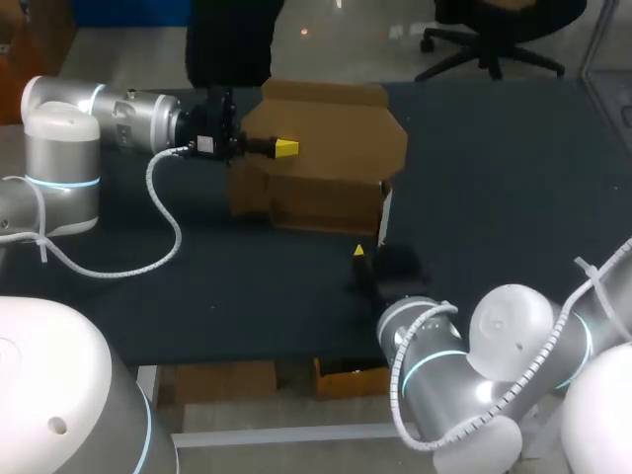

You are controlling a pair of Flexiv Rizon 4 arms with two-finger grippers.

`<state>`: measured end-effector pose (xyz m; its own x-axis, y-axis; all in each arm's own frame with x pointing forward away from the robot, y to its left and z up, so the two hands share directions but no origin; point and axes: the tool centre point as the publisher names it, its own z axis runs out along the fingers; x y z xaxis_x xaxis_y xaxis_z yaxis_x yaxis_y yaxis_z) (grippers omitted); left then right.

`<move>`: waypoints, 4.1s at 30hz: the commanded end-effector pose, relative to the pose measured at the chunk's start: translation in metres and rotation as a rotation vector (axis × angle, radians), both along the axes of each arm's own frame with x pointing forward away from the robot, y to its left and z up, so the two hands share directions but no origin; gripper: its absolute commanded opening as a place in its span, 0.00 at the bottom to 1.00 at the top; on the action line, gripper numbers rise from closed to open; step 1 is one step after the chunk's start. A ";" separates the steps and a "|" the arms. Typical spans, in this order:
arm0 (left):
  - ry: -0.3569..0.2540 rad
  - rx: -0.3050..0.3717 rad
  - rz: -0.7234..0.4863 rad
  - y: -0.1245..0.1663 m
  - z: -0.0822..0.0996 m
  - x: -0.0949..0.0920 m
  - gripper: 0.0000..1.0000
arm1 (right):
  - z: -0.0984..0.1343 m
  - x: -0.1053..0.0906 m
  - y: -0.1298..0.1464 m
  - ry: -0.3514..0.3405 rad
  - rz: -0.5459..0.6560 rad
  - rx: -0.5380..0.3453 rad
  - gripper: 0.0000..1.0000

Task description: Assemble the packaging by folding the flat box into shape, placing the metal phone stand inside, and closing the box properly

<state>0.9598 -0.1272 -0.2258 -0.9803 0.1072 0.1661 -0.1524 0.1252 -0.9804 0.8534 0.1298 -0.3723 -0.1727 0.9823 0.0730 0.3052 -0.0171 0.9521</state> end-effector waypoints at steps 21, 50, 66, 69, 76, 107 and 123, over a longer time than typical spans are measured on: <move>0.000 0.001 -0.002 0.001 -0.003 0.001 0.00 | 0.012 -0.031 -0.050 0.001 0.239 -0.116 0.39; 0.000 0.001 -0.002 0.001 -0.003 0.001 0.00 | 0.004 0.002 -0.064 -0.026 0.766 -0.248 0.42; 0.000 0.001 -0.002 0.001 -0.003 0.001 0.00 | 0.003 0.005 -0.059 -0.020 0.769 -0.228 0.42; 0.000 0.001 -0.002 0.001 -0.003 0.001 0.00 | 0.003 0.005 -0.059 -0.020 0.769 -0.228 0.62; 0.000 0.001 -0.002 0.001 -0.003 0.001 0.00 | 0.003 0.005 -0.059 -0.020 0.769 -0.228 0.44; 0.000 0.001 -0.002 0.001 -0.003 0.001 0.00 | 0.012 0.045 -0.066 -0.035 1.072 -0.344 0.45; 0.000 0.001 -0.002 0.001 -0.003 0.001 0.00 | 0.011 0.046 -0.067 -0.031 1.074 -0.349 0.44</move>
